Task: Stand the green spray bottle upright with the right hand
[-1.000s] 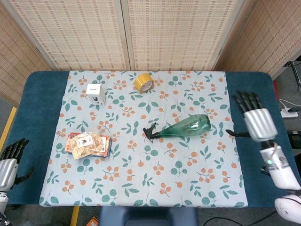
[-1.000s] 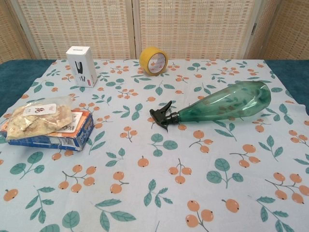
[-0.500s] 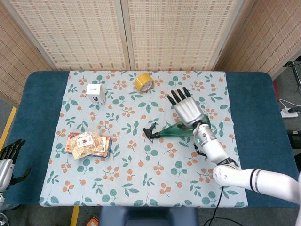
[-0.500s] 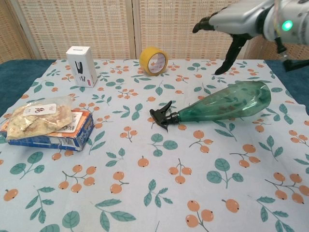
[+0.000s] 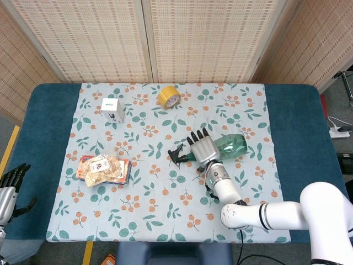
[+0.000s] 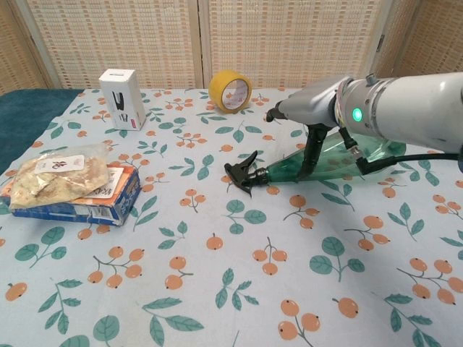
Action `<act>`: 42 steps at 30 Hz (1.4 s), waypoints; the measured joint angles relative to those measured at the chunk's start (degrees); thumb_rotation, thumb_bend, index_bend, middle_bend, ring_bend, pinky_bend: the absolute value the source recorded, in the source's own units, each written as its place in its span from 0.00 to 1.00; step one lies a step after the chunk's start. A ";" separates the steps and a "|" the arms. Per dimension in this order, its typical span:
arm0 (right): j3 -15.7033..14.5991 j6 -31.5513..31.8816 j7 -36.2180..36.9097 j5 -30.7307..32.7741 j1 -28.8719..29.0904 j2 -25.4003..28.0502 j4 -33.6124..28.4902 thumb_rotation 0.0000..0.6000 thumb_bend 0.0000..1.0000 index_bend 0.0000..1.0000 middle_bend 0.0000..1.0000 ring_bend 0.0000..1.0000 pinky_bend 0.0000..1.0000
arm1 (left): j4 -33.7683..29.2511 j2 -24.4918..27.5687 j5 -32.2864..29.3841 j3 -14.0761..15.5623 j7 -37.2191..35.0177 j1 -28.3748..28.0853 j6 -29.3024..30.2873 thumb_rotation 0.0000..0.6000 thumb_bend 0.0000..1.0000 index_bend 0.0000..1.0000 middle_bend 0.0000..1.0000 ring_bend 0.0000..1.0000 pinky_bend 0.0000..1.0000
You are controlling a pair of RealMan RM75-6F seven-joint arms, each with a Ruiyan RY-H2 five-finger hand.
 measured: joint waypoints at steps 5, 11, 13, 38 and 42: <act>-2.06 -0.86 0.89 -1.69 -0.13 -2.15 4.48 1.00 0.00 0.04 0.04 0.00 0.00 | 0.14 -0.02 -0.33 -0.29 0.19 0.19 0.48 1.00 0.30 0.00 0.00 0.00 0.04; -3.17 -3.14 2.72 -3.70 -0.13 -4.98 9.58 1.00 0.00 0.10 0.07 0.00 0.00 | 0.48 -0.10 -0.80 -0.73 -0.66 0.48 0.88 1.00 0.30 0.00 0.00 0.00 0.04; -3.56 -3.74 2.98 -4.37 -0.04 -6.03 11.33 1.00 0.00 0.13 0.09 0.00 0.00 | 0.66 -0.11 -0.74 -0.72 -0.87 0.35 0.61 1.00 0.30 0.00 0.00 0.00 0.04; -6.51 -7.30 7.58 -16.90 -1.94 -14.97 29.36 1.00 0.00 0.70 0.49 0.32 0.34 | 0.87 0.12 0.03 -0.41 -2.83 0.10 0.00 1.00 0.30 0.00 0.00 0.00 0.06; -6.47 -7.28 9.42 -20.47 -2.99 -16.23 31.26 1.00 0.03 0.76 0.54 0.35 0.34 | 0.90 0.13 0.05 -0.39 -3.11 0.08 -0.09 1.00 0.30 0.00 0.00 0.00 0.06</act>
